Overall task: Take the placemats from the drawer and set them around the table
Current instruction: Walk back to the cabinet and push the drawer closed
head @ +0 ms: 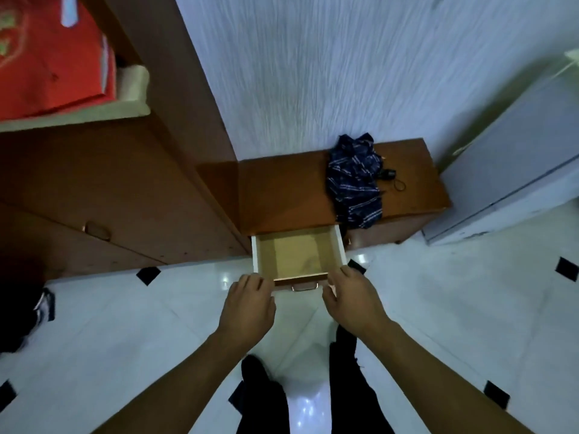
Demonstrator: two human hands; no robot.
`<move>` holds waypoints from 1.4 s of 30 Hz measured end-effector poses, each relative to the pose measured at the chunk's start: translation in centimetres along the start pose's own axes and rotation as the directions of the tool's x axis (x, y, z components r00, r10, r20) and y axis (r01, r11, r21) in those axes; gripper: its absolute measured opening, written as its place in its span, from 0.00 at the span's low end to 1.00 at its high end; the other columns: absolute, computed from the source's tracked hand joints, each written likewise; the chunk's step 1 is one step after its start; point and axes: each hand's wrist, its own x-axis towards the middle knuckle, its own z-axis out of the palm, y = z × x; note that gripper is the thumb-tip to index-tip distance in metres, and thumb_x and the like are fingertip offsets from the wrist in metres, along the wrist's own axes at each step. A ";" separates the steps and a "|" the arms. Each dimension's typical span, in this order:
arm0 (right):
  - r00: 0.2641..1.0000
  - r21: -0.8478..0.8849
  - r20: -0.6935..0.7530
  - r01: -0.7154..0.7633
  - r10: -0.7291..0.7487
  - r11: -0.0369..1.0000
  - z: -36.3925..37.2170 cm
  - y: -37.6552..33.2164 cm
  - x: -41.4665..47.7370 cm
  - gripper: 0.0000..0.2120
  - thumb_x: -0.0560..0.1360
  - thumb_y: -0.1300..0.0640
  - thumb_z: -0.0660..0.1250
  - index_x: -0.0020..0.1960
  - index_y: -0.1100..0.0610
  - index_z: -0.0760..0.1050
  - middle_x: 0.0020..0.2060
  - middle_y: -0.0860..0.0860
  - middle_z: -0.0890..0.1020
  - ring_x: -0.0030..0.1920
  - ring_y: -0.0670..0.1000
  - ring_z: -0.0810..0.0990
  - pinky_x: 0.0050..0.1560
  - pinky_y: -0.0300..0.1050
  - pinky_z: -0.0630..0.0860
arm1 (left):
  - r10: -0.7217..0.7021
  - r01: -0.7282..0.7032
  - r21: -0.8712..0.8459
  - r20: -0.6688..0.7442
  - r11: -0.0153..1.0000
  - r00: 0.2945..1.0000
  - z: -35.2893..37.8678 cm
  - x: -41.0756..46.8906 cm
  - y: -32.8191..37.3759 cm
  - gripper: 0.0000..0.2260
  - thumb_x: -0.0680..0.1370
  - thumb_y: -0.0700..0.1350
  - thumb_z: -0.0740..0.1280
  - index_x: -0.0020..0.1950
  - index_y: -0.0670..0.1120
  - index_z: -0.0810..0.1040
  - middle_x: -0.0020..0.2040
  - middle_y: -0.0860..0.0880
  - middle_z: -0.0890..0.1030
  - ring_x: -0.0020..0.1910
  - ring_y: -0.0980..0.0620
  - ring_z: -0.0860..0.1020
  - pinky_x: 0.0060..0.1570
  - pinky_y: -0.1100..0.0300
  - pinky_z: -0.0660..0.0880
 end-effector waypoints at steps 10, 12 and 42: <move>0.999 -0.047 0.032 -0.008 0.009 0.999 18.5 11.2 7.6 0.04 0.71 0.58 0.70 0.44 0.57 0.76 0.40 0.53 0.77 0.40 0.54 0.76 0.38 0.45 0.76 | -0.073 0.076 -0.092 0.042 0.993 0.996 20.2 8.7 -5.5 0.08 0.68 0.38 0.74 0.43 0.46 0.79 0.38 0.48 0.79 0.34 0.48 0.76 0.33 0.58 0.72; 0.997 -0.061 0.078 -0.024 0.029 0.998 21.6 13.4 8.5 0.04 0.74 0.55 0.68 0.45 0.56 0.75 0.38 0.52 0.78 0.35 0.53 0.78 0.32 0.45 0.77 | -0.119 0.126 -0.096 0.075 0.987 0.990 23.7 10.0 -6.6 0.07 0.69 0.42 0.75 0.40 0.46 0.78 0.32 0.49 0.78 0.27 0.50 0.76 0.27 0.61 0.70; 0.991 -0.302 0.030 0.136 -0.133 0.944 30.4 21.2 28.2 0.08 0.76 0.53 0.64 0.45 0.55 0.80 0.29 0.54 0.81 0.28 0.59 0.79 0.30 0.41 0.68 | -0.162 0.149 -0.135 -0.095 0.980 0.982 32.2 28.8 -12.5 0.05 0.76 0.44 0.68 0.44 0.45 0.83 0.36 0.45 0.82 0.33 0.43 0.80 0.40 0.59 0.73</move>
